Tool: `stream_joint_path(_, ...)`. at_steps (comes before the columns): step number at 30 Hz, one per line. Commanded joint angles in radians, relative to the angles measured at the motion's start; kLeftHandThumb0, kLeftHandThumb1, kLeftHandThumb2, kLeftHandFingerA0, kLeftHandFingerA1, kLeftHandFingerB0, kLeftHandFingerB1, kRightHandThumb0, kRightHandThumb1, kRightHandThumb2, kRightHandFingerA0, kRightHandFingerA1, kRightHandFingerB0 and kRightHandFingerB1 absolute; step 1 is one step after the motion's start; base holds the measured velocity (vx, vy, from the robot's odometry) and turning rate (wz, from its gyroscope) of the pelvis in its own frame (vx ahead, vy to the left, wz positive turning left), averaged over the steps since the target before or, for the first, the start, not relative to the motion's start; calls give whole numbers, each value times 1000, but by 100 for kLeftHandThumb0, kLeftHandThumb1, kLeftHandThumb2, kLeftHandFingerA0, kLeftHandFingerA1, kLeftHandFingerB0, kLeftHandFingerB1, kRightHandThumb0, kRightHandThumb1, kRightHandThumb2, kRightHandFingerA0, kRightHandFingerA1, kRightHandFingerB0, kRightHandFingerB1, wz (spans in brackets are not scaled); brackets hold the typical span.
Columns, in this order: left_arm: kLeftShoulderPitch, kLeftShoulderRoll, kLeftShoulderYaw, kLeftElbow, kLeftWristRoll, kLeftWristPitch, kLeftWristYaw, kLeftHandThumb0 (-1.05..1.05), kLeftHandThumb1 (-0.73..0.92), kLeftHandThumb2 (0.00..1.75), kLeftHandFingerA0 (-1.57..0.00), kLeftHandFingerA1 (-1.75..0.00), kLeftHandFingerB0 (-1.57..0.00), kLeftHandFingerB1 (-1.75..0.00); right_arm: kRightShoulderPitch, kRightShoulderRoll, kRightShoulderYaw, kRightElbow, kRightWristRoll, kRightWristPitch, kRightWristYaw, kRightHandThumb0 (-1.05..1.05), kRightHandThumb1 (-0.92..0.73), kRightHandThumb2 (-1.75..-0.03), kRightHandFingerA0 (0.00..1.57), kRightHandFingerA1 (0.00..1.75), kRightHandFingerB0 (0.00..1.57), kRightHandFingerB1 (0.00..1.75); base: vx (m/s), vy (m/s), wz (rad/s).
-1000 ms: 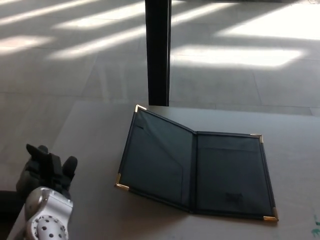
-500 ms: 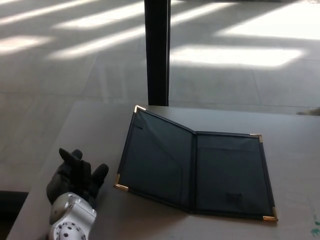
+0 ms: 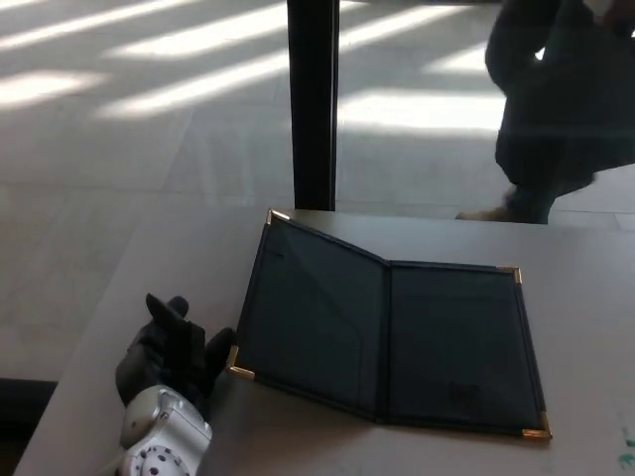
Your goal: The robot uses its left hand to push the cover of the diary kept in the middle of the desk to close it
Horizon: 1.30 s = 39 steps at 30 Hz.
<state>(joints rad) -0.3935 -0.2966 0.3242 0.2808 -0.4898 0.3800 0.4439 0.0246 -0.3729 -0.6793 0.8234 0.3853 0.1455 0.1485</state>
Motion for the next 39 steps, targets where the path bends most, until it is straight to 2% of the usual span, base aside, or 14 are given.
stream_joint_path(1,261,-196,-103,80,77,-86,6,-96,83,88,-47,-71,-34,-59,-6,-6,-7,-2,16,-5,-27,-68,-92,-68,65,68,62,51,0,0,0)
stream_joint_path(4,288,-208,-139,69,65,-82,-12,-92,92,76,-44,-69,-31,-56,-10,-7,-4,6,13,-9,-29,-67,-92,-68,63,66,62,51,0,0,0)
stream_joint_path(5,335,-239,-171,34,35,-60,-46,-89,75,117,-49,-76,-28,-61,-11,-5,-5,1,16,-4,-30,-69,-92,-67,64,68,63,50,0,0,0)
stream_joint_path(6,364,-264,-205,19,28,-38,-48,-92,92,77,-51,-68,-32,-54,-11,-4,-3,-1,15,-4,-29,-69,-92,-68,63,69,61,51,0,0,0)
stream_joint_path(7,386,-285,-263,18,40,-15,-34,-92,92,75,-47,-65,-34,-54,-13,-3,-2,-3,13,-4,-32,-70,-92,-67,64,69,64,51,0,0,0)
stream_joint_path(13,486,-321,-460,-30,-24,74,-21,-93,92,75,-45,-64,-32,-53,-5,-8,-2,-12,11,3,-38,-68,-92,-68,65,69,63,51,0,0,0)
stream_joint_path(15,519,-330,-500,-62,-84,106,-33,-94,92,77,-38,-64,-26,-52,-6,-10,1,-15,12,7,-29,-68,-92,-68,64,69,63,52,0,0,0)
stream_joint_path(17,543,-341,-531,-76,-125,113,-34,-95,92,83,-38,-64,-20,-49,-4,-9,3,-33,12,15,-32,-68,-92,-68,62,66,61,51,0,0,0)
stream_joint_path(26,676,-322,-809,-203,-302,99,50,-95,92,79,-36,-65,-19,-50,1,-7,-2,-14,15,14,-31,-68,-92,-68,64,70,63,52,0,0,0)
stream_joint_path(28,665,-314,-928,-247,-316,44,106,-93,92,75,-45,-61,-33,-52,12,-10,-5,-7,18,6,-13,-68,-92,-68,63,70,60,50,0,0,0)
stream_joint_path(30,634,-305,-975,-265,-312,7,113,-94,92,73,-45,-57,-34,-49,15,-10,-5,-7,15,5,-21,-69,-92,-67,65,69,62,50,0,0,0)
stream_joint_path(36,328,-217,-1170,-266,-23,-96,34,-92,92,80,-40,-50,-35,-46,38,-4,-1,-31,21,4,10,-68,-92,-72,55,67,53,51,0,0,0)
stream_joint_path(37,195,-173,-1274,-218,166,-215,-25,-98,85,87,-35,-54,-30,-47,31,0,-3,-23,12,8,-32,-68,-92,-67,66,68,63,53,0,0,0)
stream_joint_path(39,179,-166,-1290,-212,186,-233,-27,-98,85,87,-35,-54,-30,-47,31,0,-3,-22,11,8,-37,-68,-92,-67,66,68,63,53,0,0,0)
